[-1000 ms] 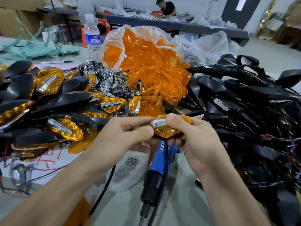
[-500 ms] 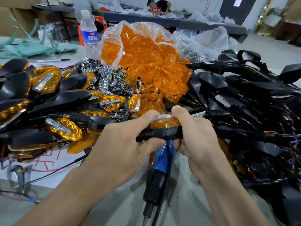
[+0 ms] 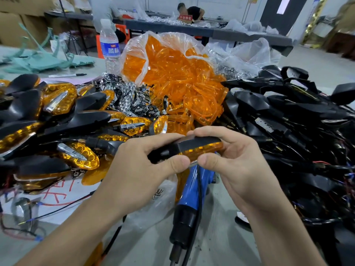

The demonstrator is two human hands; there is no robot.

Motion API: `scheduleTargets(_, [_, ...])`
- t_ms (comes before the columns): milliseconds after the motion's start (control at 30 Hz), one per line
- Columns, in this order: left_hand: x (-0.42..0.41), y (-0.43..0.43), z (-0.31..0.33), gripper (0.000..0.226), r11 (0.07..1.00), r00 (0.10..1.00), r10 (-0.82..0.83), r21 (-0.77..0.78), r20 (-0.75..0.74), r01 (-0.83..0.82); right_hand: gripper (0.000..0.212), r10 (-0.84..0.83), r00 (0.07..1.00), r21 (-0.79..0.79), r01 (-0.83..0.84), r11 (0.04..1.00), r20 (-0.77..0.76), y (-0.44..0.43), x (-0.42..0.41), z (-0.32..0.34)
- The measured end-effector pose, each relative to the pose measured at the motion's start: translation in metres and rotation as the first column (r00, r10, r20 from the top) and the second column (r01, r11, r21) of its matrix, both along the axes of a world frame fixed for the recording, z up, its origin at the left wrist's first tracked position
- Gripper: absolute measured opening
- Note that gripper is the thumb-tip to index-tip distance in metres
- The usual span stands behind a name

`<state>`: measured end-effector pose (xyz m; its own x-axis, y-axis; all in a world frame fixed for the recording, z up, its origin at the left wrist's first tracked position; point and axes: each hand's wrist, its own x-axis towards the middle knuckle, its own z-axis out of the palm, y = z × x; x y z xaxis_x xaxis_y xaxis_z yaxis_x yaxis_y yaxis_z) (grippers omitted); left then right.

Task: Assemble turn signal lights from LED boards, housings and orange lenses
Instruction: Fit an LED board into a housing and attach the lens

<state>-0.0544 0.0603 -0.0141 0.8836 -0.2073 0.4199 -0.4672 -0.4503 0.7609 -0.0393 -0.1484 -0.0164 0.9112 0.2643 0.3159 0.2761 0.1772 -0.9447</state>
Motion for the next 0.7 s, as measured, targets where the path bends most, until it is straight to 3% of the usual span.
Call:
scheduleTargets(67, [-0.002,0.001,0.0,0.044,0.999,0.997,0.036,0.011,0.066,-0.037,0.047,0.052,0.999,-0.039,-0.051,0.998,0.018,-0.001,0.001,0.0])
scheduleTargets(167, [-0.005,0.003,-0.001,0.041,0.997,0.99,0.062,0.047,0.126,-0.069,0.049,0.065,0.994,-0.096,-0.057,0.994,0.089,0.002,0.003,0.0])
scheduleTargets(267, [-0.007,0.002,-0.001,0.052,0.99,0.979,0.065,0.111,0.191,-0.088,0.047,0.035,0.993,-0.04,-0.031,0.999,0.115,0.003,0.002,-0.001])
scheduleTargets(400, [-0.007,0.0,-0.002,0.044,0.982,0.976,0.064,0.162,0.21,-0.1,0.045,0.018,0.994,-0.025,-0.015,1.0,0.111,0.003,0.002,-0.003])
scheduleTargets(700, [0.0,0.005,-0.004,0.034,0.993,0.997,-0.057,-0.096,0.05,0.061,0.041,0.067,0.994,-0.051,-0.063,0.997,0.084,0.002,0.002,0.003])
